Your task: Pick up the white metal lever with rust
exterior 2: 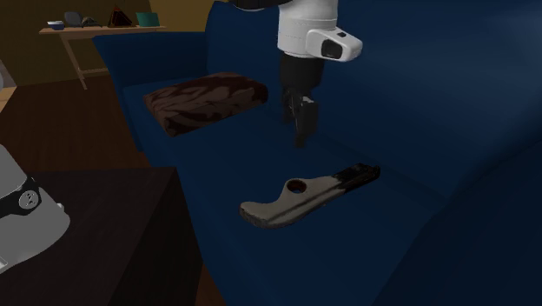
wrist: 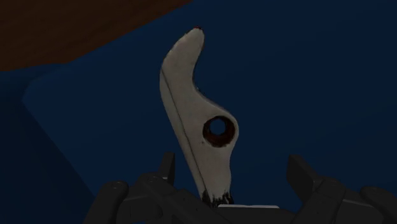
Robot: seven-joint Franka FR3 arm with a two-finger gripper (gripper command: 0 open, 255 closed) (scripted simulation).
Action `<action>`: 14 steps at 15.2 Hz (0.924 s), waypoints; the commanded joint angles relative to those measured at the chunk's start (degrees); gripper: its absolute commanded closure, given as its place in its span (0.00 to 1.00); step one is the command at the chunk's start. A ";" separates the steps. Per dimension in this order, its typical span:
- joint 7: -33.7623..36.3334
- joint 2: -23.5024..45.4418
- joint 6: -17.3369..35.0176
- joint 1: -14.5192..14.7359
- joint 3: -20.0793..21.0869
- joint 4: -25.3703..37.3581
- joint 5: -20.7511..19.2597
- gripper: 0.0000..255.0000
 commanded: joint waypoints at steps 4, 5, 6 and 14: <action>0.25 12.24 -0.21 0.53 0.34 11.29 -0.09 0.00; 0.33 14.68 -0.54 0.65 0.40 13.83 -0.13 0.00; 0.42 17.16 -0.95 0.79 0.46 16.49 -0.18 0.00; 0.87 32.64 -4.01 1.62 0.70 33.77 -0.50 0.00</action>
